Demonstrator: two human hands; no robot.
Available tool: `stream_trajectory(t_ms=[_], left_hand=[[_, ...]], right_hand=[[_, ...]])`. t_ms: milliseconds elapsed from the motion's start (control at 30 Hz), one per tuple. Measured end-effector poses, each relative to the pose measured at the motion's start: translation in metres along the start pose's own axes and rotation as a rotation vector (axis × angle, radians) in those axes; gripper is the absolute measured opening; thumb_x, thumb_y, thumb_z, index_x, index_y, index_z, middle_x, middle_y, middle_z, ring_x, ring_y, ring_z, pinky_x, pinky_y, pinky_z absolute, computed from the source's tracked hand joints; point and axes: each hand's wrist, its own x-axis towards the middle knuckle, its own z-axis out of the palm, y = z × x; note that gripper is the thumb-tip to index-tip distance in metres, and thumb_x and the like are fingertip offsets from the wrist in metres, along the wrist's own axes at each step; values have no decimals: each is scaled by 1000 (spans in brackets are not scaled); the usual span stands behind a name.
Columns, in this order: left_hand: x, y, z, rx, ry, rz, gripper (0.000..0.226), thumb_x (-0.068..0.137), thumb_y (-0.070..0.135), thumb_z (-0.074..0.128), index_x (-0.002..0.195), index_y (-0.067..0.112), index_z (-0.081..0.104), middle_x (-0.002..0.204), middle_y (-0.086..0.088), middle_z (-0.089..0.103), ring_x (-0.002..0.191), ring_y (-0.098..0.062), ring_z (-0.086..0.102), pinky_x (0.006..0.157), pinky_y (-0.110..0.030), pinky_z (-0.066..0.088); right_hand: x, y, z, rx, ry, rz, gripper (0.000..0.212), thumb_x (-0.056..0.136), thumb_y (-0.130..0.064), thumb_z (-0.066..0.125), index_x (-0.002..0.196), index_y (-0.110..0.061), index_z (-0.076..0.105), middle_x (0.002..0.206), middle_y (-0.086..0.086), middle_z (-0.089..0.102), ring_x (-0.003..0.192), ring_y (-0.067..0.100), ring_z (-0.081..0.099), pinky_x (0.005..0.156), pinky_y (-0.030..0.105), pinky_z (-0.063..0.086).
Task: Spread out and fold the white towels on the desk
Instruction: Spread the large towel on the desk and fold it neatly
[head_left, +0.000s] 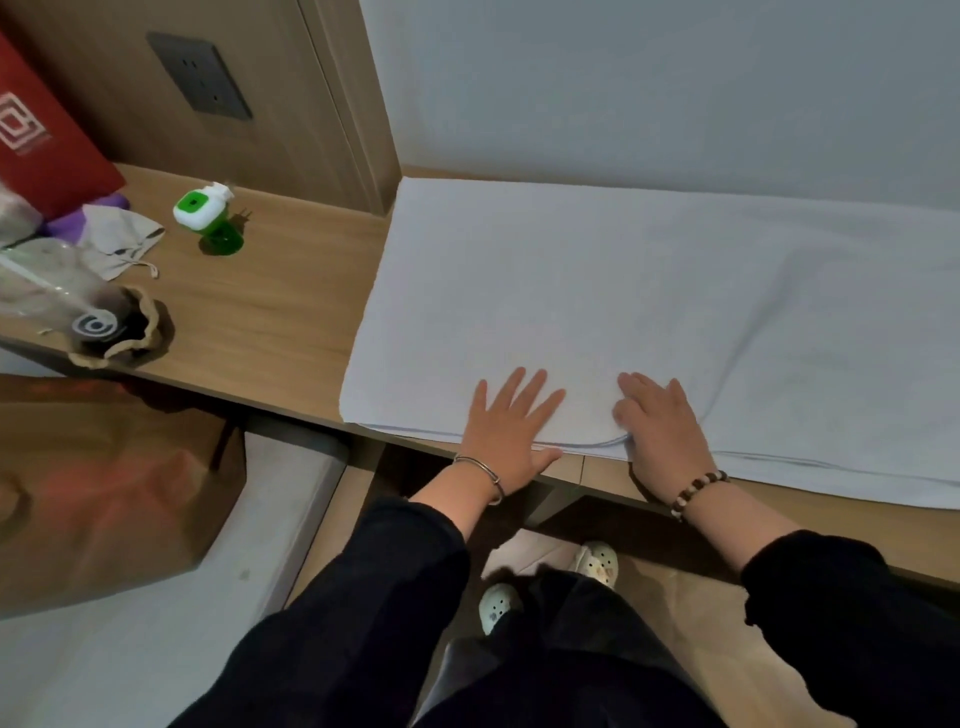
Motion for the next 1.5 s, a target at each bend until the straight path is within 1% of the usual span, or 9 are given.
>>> stream_trajectory(t_ms=[133,300,433,567,700,1000,1233,1367,1500], left_hand=[[7,-12,4,37,46,7,66,93,62,20,148,37,-9,158,7,-12,145,-18,-14,113,-50,-6],[17,-24,-6,50,39,32,60,97,51,22,148,37,-8,158,6,-10,145,-18,-10,114,-49,-1],[10,-21,-19,6,123,107,62,91,25,56,147,25,28,156,-7,20,143,-28,17,112,-51,17],[6,-12,-31,-35,372,368,33,49,-4,82,76,4,66,76,-12,64,67,-28,60,54,-29,49],[1,-19,-32,-11,337,414,33,43,-2,84,70,5,66,70,-10,61,58,-24,57,41,-26,45],[44,55,-50,-159,305,89,28,89,15,46,112,7,61,128,-14,53,120,-32,45,93,-38,35],[82,127,-22,7,44,7,55,99,42,13,150,29,-6,158,-1,-11,145,-24,-13,114,-50,-1],[83,117,-16,53,79,34,56,96,45,8,149,33,-6,158,2,-9,145,-22,-10,114,-50,-1],[83,117,-17,60,80,36,58,92,44,3,149,33,-1,159,3,-5,146,-21,-8,114,-50,1]], right_hand=[[-8,24,-3,76,35,285,71,78,9,59,141,-18,40,156,10,21,145,24,13,116,45,7],[-14,44,-17,156,345,-65,40,62,25,63,95,5,70,119,24,62,115,46,54,100,62,32],[-34,51,7,174,32,-50,67,80,22,50,137,-14,47,150,7,35,142,24,26,116,34,6],[-34,54,14,224,16,-23,74,82,22,44,143,-20,38,154,0,25,145,16,15,116,28,-1],[-31,55,15,225,13,-25,78,82,23,42,145,-23,35,156,-2,22,145,13,11,116,27,-1],[-48,79,8,113,165,278,87,70,16,62,146,-14,31,156,14,17,145,28,13,115,42,-1],[-61,143,9,159,117,391,70,74,17,53,138,-11,45,148,9,39,139,22,32,117,39,15],[-82,168,8,76,411,95,30,55,24,65,75,2,68,81,19,68,79,37,66,77,48,54],[-102,172,17,74,261,94,33,48,23,71,71,2,60,78,19,60,70,35,59,58,32,43]])
